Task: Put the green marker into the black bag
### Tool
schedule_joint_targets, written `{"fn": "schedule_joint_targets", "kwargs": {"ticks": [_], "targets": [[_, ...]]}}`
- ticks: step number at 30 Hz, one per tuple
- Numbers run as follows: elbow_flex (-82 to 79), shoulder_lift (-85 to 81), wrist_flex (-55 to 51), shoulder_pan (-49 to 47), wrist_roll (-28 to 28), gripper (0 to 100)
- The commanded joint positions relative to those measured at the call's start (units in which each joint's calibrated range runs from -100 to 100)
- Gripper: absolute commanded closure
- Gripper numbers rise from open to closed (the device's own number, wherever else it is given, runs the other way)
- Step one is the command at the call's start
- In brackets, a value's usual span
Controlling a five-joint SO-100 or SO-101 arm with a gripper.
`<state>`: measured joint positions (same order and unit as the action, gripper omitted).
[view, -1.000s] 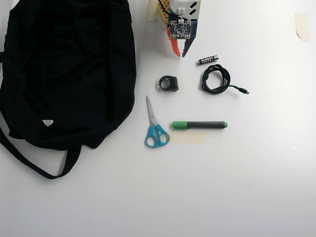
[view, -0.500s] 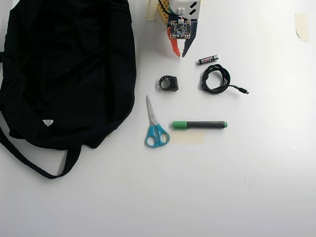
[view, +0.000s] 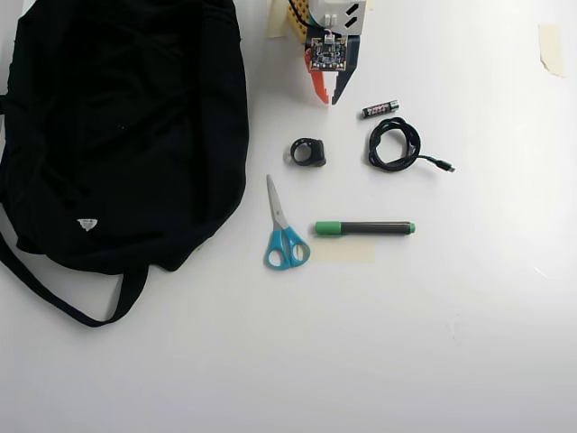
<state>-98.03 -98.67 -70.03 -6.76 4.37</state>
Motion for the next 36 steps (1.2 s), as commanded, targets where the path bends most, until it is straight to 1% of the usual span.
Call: {"fn": "schedule_joint_targets", "kwargs": {"ticks": [1,9,24,30,33,36], "targets": [[-1.25,-0.5,-1.37,0.03,-0.18,97],[-1.25,-0.42,-0.34,-0.35,0.19,98],[-0.26,0.25,18.18,-0.42,0.24,98],[4.86,9.96,26.1,-0.42,0.24,98],[11.33,16.76,27.91,-0.42,0.24,98],[21.66,25.48,28.26,-0.42,0.24,98]]}}
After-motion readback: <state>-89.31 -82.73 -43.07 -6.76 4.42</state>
